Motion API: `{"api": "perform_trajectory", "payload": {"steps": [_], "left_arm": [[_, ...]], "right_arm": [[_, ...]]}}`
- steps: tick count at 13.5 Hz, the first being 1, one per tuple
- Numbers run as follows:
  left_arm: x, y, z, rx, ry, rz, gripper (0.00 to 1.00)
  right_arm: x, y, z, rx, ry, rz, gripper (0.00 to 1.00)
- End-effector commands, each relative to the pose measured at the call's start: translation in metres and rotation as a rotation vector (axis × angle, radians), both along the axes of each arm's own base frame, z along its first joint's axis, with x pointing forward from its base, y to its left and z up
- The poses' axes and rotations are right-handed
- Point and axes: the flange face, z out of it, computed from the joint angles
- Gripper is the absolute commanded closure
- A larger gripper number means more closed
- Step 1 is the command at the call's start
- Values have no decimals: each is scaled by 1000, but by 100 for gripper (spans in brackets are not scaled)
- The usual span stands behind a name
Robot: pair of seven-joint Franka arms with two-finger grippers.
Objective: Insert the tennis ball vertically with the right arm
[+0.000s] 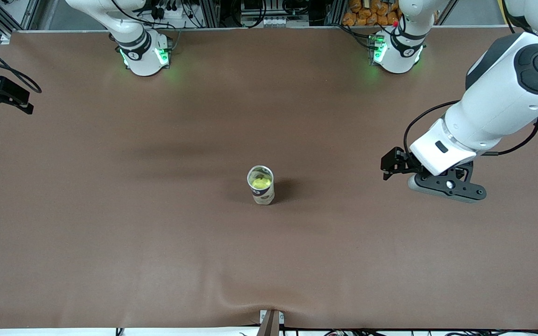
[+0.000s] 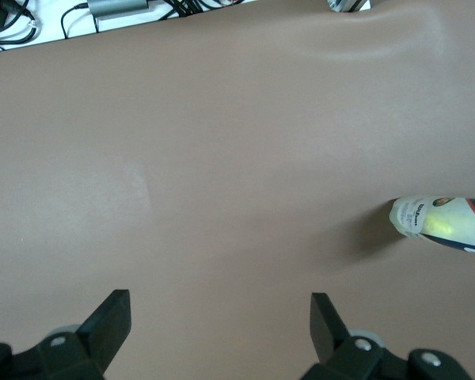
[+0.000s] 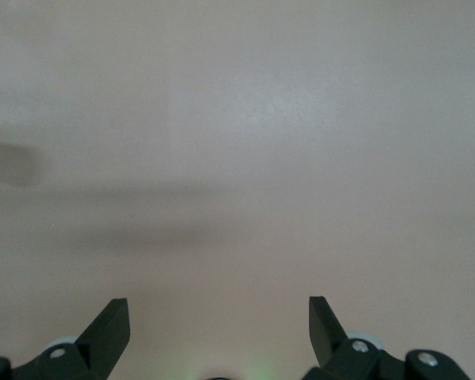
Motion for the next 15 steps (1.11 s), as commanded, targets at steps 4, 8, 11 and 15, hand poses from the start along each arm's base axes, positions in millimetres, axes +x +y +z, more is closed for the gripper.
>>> {"api": "perform_trajectory", "payload": {"steps": [4, 8, 11, 15], "left_arm": [[-18, 1, 27, 69, 0, 13, 0], [-28, 14, 45, 101, 19, 28, 0], [-36, 21, 55, 108, 47, 46, 0], [-48, 52, 72, 115, 53, 106, 0]], "right_arm": [[-1, 1, 3, -8, 7, -9, 0], [-1, 1, 3, -6, 7, -7, 0], [-1, 1, 3, -6, 9, -7, 0], [-1, -1, 3, -6, 9, -10, 0]]}}
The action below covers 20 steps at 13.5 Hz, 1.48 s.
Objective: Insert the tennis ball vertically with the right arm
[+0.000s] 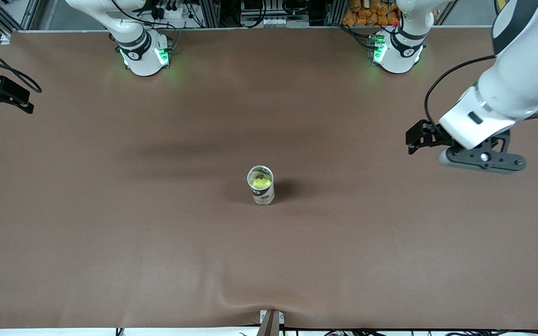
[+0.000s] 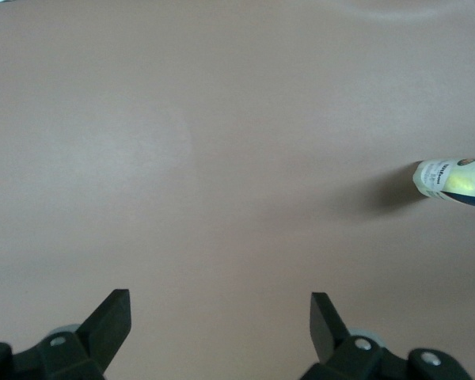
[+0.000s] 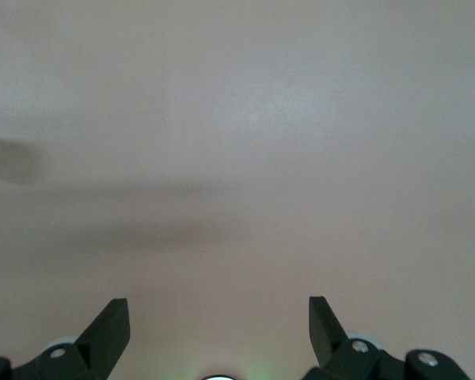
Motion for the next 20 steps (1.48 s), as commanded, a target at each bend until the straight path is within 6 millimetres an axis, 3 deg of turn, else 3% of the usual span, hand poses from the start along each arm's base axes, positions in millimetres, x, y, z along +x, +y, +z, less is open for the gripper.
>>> {"api": "perform_trajectory", "payload": {"steps": [1, 6, 10, 15, 17, 20], "left_arm": [[-19, 13, 14, 64, -15, 28, 0], [-24, 56, 10, 13, 62, 103, 0], [-46, 97, 2, 49, 97, 25, 0], [-90, 125, -3, 58, 77, 71, 0], [-95, 145, 2, -27, 82, 117, 0], [-104, 154, 19, -30, 69, 132, 0]], "right_arm": [[0, -1, 4, -7, 2, -9, 0], [0, 0, 4, -5, 2, -9, 0], [0, 0, 4, -5, 2, -7, 0], [0, 0, 4, -5, 2, -7, 0], [0, 0, 4, -5, 2, -11, 0], [-1, 0, 4, -5, 6, -9, 0]]}}
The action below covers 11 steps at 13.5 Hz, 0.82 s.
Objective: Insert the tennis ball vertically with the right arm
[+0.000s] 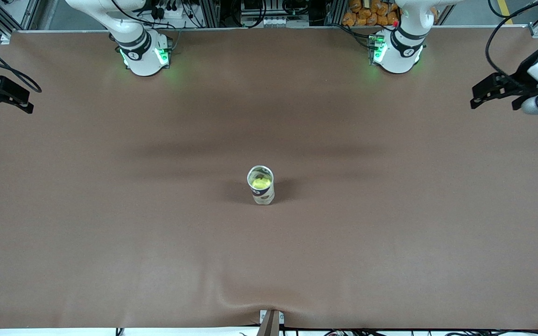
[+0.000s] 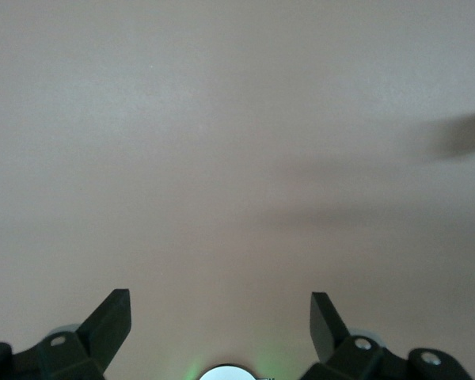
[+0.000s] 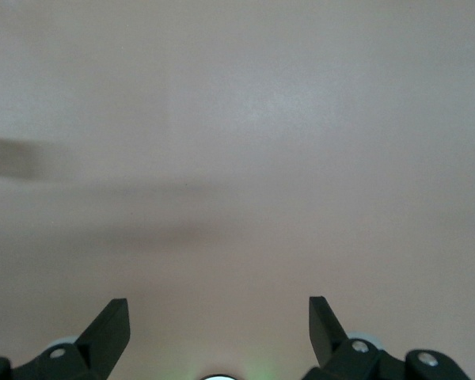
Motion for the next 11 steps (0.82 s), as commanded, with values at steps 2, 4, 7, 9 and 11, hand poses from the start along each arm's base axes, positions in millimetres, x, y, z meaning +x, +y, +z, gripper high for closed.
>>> {"api": "perform_trajectory", "payload": {"steps": [2, 4, 7, 9, 11], "left_arm": [[-17, 7, 21, -12, 4, 3, 0], [-17, 3, 22, -4, 8, 2, 0], [-17, -37, 20, 120, 3, -77, 0], [-20, -45, 24, 122, -5, -91, 0], [-16, -42, 20, 96, -11, -82, 0]], "right_arm": [[0, 0, 4, -5, 4, -10, 0], [0, 1, 4, -5, 4, -8, 0], [0, 2, 4, -5, 4, -7, 0], [-1, 2, 4, -4, 5, -7, 0], [0, 2, 4, -4, 4, -7, 0]]}}
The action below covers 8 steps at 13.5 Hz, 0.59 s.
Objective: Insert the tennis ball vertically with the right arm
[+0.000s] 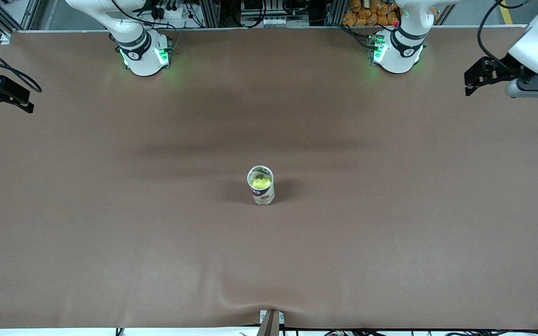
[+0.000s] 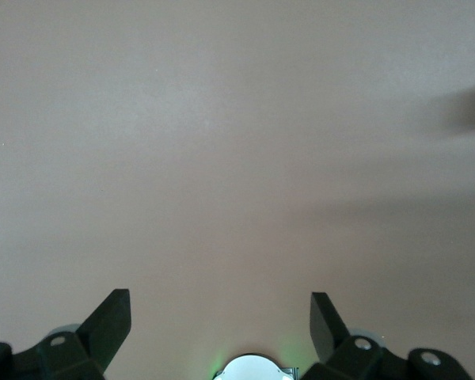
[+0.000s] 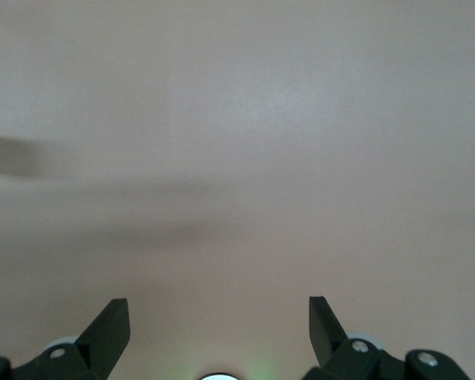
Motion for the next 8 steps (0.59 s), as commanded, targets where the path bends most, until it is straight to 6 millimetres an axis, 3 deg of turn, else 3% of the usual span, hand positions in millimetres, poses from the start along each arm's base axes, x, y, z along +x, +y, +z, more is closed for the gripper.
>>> {"api": "perform_trajectory", "payload": {"steps": [1, 5, 8], "left_arm": [[-2, 3, 5, -7, -8, 1, 0], [1, 0, 10, -20, -35, 14, 0], [29, 8, 17, -32, -48, 10, 0]], "right_arm": [[0, 2, 4, -4, 3, -7, 0], [0, 2, 4, -4, 3, -5, 0], [-1, 3, 3, -4, 7, -6, 0]]}}
